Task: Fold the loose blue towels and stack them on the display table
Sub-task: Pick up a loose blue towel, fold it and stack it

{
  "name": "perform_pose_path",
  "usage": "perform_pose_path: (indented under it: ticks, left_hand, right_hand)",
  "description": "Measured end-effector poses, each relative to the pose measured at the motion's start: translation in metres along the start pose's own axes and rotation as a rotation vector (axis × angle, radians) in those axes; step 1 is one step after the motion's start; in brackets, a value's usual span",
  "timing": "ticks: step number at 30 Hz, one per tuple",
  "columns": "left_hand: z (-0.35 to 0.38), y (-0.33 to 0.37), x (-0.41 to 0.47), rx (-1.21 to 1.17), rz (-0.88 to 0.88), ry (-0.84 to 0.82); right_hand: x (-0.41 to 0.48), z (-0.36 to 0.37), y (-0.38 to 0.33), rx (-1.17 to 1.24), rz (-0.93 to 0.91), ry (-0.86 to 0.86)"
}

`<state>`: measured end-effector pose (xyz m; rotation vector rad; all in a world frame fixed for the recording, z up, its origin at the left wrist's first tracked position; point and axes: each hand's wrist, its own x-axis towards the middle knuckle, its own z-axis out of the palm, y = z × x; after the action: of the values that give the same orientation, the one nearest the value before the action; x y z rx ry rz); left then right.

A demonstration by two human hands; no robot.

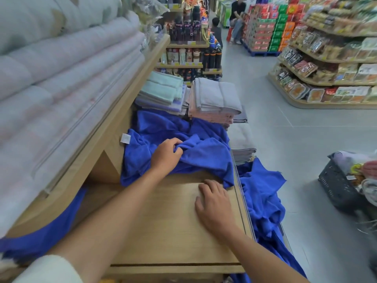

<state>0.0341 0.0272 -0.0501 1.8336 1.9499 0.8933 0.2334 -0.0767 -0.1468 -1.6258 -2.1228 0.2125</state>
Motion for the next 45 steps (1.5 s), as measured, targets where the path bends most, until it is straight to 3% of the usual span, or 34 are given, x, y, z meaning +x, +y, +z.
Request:
perform_pose_path:
  ticks: [4, 6, 8, 11, 16, 21, 25, 27, 29, 31, 32, 35, 38, 40, 45]
  left_hand:
    - [-0.033, -0.023, -0.033, -0.122, -0.080, 0.201]
    - [-0.043, -0.036, -0.062, -0.058, -0.055, 0.274]
    - [-0.046, -0.048, -0.101, 0.042, 0.056, 0.243]
    - [-0.035, -0.063, -0.156, 0.154, 0.183, 0.125]
    - [-0.020, -0.082, -0.204, 0.199, 0.130, 0.086]
    - [-0.044, -0.079, -0.212, 0.011, 0.032, 0.193]
    - [-0.055, -0.080, -0.216, -0.239, -0.130, 0.203]
    - [-0.051, -0.075, -0.215, -0.596, -0.346, 0.130]
    - [-0.046, -0.066, -0.215, -1.049, -0.706, -0.004]
    - [-0.045, -0.060, -0.217, -1.357, -1.001, -0.160]
    - [-0.045, -0.059, -0.218, -1.422, -1.065, -0.187]
    - [-0.044, -0.058, -0.218, -1.521, -1.108, -0.133]
    - [-0.042, -0.052, -0.217, -1.554, -1.118, -0.105]
    - [-0.040, -0.052, -0.217, -1.547, -1.117, -0.108]
    - [-0.037, -0.052, -0.216, -1.548, -1.068, -0.121]
  right_hand:
    - [-0.004, -0.008, -0.001, 0.128, -0.129, 0.068]
    - [-0.008, -0.010, -0.002, 0.136, -0.196, 0.120]
    - [-0.010, -0.009, -0.004, 0.156, -0.182, 0.150]
    - [-0.009, -0.006, -0.005, 0.145, -0.117, 0.059]
    - [-0.006, -0.005, -0.005, -0.009, -0.121, -0.029]
    - [-0.007, -0.015, -0.007, -0.022, -0.112, 0.018]
    - [-0.005, -0.024, -0.004, 0.335, 0.090, 0.080]
    - [-0.004, -0.028, -0.004, 0.457, 0.150, 0.095]
    - [-0.005, -0.032, -0.008, 0.425, 0.147, 0.087]
    - [-0.010, -0.033, -0.014, 0.291, 0.050, 0.109]
    - [-0.016, -0.034, -0.019, 0.274, -0.044, 0.142]
    - [-0.039, -0.038, -0.045, 0.462, -0.448, 0.140]
    - [-0.063, -0.031, -0.068, 0.427, -0.696, -0.106]
    - [-0.069, -0.023, -0.073, 0.393, -0.627, -0.241]
    - [-0.064, -0.019, -0.075, 0.495, -0.416, -0.265]
